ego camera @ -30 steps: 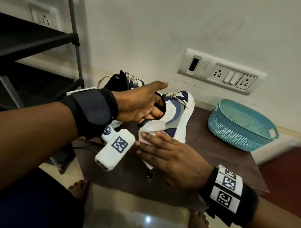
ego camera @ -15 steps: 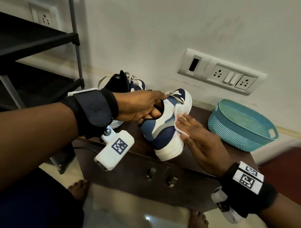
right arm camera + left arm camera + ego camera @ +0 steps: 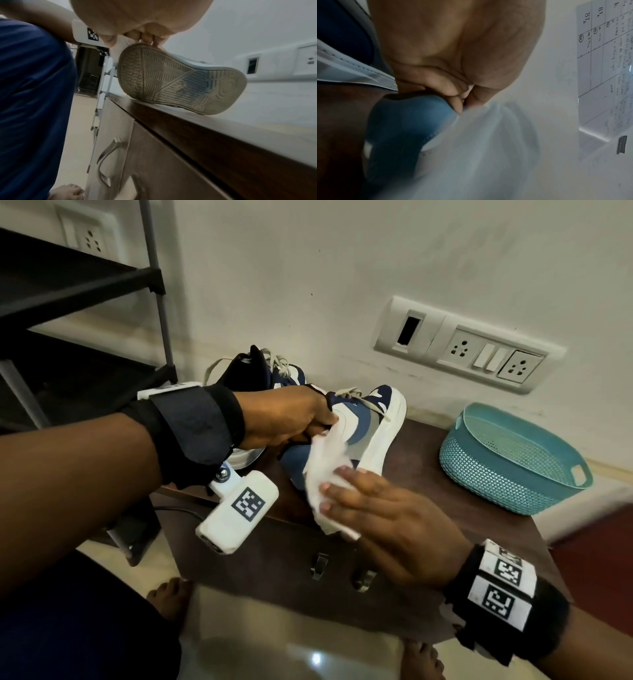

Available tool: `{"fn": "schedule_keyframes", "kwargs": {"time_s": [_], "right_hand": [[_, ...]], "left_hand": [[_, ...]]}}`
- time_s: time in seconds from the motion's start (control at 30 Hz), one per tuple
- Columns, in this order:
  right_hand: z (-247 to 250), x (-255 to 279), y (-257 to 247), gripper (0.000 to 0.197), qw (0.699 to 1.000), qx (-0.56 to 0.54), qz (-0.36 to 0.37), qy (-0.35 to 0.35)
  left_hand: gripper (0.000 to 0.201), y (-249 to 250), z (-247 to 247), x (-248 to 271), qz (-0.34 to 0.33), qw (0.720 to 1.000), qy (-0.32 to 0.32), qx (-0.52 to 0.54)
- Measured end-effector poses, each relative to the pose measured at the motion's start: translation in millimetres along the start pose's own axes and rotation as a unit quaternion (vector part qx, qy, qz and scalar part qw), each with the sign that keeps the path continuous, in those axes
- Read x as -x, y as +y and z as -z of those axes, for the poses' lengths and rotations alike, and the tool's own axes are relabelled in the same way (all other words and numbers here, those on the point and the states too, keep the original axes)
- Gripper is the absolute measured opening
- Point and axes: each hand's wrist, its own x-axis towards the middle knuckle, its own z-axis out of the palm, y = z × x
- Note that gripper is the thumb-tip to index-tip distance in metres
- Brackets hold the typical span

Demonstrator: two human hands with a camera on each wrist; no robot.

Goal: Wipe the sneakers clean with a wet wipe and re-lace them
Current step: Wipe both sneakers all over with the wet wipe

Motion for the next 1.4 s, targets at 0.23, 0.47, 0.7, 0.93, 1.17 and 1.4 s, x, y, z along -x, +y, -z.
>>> {"fn": "schedule_keyframes", "kwargs": {"time_s": [0.23,0.47,0.7,0.93,1.17,1.4], "right_hand": [[19.8,5.2,22.1,0.033,0.995,-0.003,-0.085,0.054],[57.8,-7.0,38.1,0.021,0.561,-0.482,-0.473,0.479],[62.3,-18.0,28.9,0.007,0.74,-0.345,-0.409,0.409],[24.9,-31.4,3.4,0.014,0.877,-0.311,-0.328,0.162],[23.3,-33.5,36.3,0.009,0.788,-0.35,-0.431,0.265],[24.9,-38.2,62.9,0.024,0.866,-0.24,-0.39,0.2]], "left_hand": [[0.039,3.6,0.2,0.2,-0.017,0.999,0.023,-0.024],[0.042,-5.1,9.0,2.6,0.01,0.999,0.039,-0.008],[0.024,2.6,5.4,7.4,0.001,1.0,0.017,0.009],[0.043,-5.6,9.0,0.1,-0.001,1.0,0.028,0.002],[0.041,-6.1,8.5,-0.6,-0.017,1.0,0.018,-0.001],[0.04,-3.3,6.0,-2.4,-0.029,0.999,0.001,-0.014]]}}
